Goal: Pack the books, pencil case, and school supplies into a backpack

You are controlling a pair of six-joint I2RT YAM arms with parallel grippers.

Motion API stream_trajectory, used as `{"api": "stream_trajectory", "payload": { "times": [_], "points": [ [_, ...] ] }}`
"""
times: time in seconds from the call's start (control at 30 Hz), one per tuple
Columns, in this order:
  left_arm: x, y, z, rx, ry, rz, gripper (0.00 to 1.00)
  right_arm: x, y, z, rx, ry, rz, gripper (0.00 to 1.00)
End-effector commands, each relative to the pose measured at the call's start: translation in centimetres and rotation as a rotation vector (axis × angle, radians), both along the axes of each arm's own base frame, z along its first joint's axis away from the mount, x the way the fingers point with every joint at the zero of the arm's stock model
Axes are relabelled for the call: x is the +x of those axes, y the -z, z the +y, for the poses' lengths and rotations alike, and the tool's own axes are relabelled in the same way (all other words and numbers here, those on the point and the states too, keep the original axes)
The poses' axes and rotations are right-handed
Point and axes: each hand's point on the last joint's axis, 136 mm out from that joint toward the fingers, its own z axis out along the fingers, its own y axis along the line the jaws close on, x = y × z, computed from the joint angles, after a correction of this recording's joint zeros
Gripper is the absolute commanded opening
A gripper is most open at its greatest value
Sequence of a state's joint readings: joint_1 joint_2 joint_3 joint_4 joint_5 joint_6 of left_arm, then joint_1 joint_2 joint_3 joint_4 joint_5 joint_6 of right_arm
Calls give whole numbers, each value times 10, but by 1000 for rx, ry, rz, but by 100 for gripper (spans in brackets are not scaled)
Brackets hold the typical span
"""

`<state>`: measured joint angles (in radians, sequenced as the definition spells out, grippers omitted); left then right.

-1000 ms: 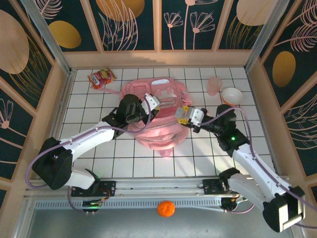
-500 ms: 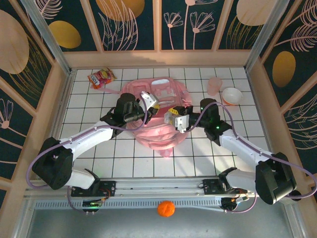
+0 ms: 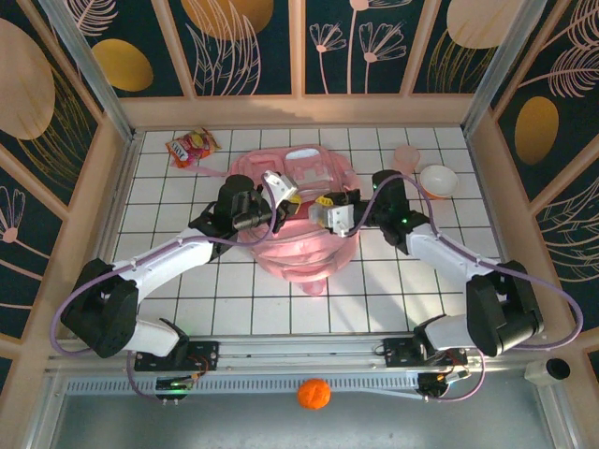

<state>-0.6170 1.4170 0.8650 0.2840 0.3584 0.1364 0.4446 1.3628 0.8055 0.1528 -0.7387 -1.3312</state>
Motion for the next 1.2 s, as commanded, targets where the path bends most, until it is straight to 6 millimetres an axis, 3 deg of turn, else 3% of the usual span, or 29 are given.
{"api": "stream_trajectory", "payload": {
  "times": [0.0, 0.3, 0.53, 0.63, 0.83, 1.17],
  "points": [
    [0, -46, -7, -109, 31, -99, 0, 8, -8, 3, 7, 23, 70, 32],
    [3, -50, -7, -103, 24, -109, 0, 19, -4, 11, -6, 101, 103, 50],
    [12, -50, -2, -69, -19, -127, 0, 4, 10, 9, -96, 116, 138, 52],
    [15, -52, 1, -71, -39, -131, 0, 6, 14, 6, -107, 159, 166, 53],
    [17, -50, 4, -70, -54, -128, 0, 13, -3, 10, -54, 215, 237, 61],
    [19, -47, 5, -64, -62, -122, 0, -8, -23, -2, -9, 261, 271, 59]
  ]
}}
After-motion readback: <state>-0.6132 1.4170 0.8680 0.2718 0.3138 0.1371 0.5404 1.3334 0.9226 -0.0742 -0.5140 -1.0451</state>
